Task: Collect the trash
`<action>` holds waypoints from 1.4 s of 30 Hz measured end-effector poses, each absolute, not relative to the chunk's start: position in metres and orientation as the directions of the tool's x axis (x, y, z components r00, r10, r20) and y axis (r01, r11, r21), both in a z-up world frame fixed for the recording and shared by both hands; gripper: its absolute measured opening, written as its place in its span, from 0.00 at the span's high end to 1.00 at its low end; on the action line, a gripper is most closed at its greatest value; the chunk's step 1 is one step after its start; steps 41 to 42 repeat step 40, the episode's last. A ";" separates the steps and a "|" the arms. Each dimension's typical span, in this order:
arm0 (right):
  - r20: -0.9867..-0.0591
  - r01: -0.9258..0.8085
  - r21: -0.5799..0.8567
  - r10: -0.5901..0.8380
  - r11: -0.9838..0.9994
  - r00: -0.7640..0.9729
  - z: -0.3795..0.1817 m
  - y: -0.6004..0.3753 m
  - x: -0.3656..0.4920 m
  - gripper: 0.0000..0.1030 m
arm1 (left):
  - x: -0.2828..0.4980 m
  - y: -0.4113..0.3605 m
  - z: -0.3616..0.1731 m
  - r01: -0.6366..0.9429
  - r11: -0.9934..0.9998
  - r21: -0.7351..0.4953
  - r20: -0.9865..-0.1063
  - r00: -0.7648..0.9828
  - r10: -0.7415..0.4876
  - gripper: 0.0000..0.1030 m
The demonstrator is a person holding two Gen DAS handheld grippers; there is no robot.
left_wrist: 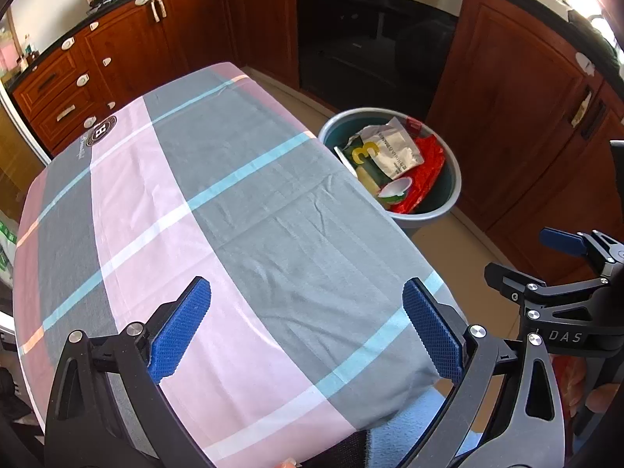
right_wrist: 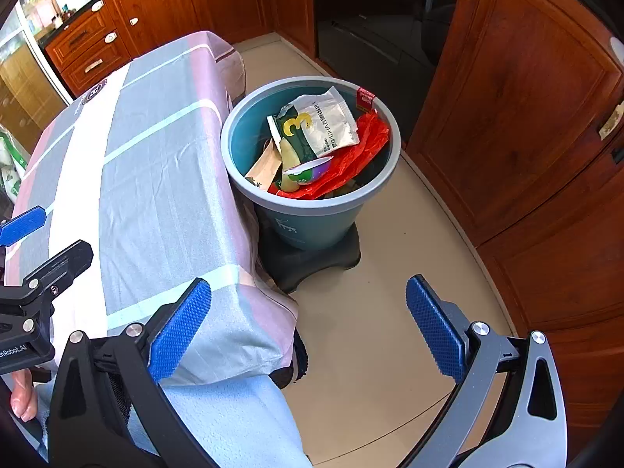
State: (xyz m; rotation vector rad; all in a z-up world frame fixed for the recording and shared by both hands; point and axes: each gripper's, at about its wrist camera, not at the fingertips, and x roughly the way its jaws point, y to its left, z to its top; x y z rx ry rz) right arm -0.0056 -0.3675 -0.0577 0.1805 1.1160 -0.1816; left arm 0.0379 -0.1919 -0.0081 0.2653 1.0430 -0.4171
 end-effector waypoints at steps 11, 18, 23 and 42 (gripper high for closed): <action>-0.905 0.231 0.050 -0.054 0.972 0.423 -0.060 -0.366 -0.005 0.07 | 0.041 -0.189 -0.011 0.447 0.894 -0.024 -0.881 0.413 -0.231 0.04; -0.906 0.233 0.043 -0.061 0.972 0.420 -0.060 -0.365 -0.003 0.07 | 0.041 -0.189 -0.014 0.446 0.894 -0.034 -0.885 0.403 -0.234 0.04; -0.902 0.233 0.035 -0.070 0.972 0.426 -0.058 -0.365 -0.002 0.07 | 0.038 -0.191 -0.011 0.452 0.892 -0.013 -0.883 0.412 -0.222 0.04; -0.895 0.235 0.026 -0.082 0.972 0.439 -0.047 -0.370 0.000 0.07 | 0.036 -0.197 -0.011 0.470 0.883 -0.001 -0.897 0.389 -0.208 0.04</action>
